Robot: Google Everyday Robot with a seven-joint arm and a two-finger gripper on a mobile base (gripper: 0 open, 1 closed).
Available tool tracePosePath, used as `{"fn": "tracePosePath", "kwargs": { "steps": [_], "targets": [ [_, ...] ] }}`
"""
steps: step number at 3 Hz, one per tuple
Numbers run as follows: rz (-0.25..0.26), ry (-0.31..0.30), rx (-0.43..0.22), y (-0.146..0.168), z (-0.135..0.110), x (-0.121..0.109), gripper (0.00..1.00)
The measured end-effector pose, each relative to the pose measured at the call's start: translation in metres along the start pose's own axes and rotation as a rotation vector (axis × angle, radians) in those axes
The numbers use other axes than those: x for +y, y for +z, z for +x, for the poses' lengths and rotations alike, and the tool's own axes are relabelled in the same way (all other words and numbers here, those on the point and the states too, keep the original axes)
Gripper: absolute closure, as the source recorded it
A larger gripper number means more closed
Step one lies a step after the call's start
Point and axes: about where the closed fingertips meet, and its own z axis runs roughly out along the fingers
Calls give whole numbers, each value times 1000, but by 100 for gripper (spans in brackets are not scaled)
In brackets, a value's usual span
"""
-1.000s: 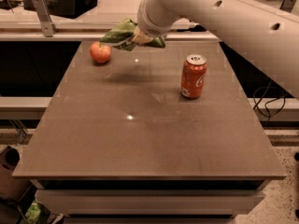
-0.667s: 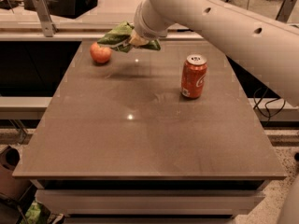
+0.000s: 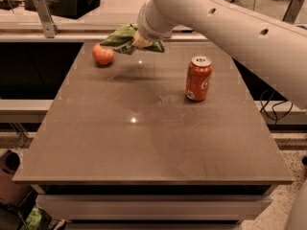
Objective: Move green jalapeno chip bag near apple
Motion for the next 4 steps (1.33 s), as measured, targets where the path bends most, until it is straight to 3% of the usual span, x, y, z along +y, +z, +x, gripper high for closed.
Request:
{"fn": "tracePosePath", "kwargs": {
  "steps": [2,3,4],
  "targets": [
    [-4,-2,-1,2,-1,2,13],
    [-6,-3,-1,3,-2,3,0],
    [-6,-3,-1,3,-2,3,0]
  ]
}}
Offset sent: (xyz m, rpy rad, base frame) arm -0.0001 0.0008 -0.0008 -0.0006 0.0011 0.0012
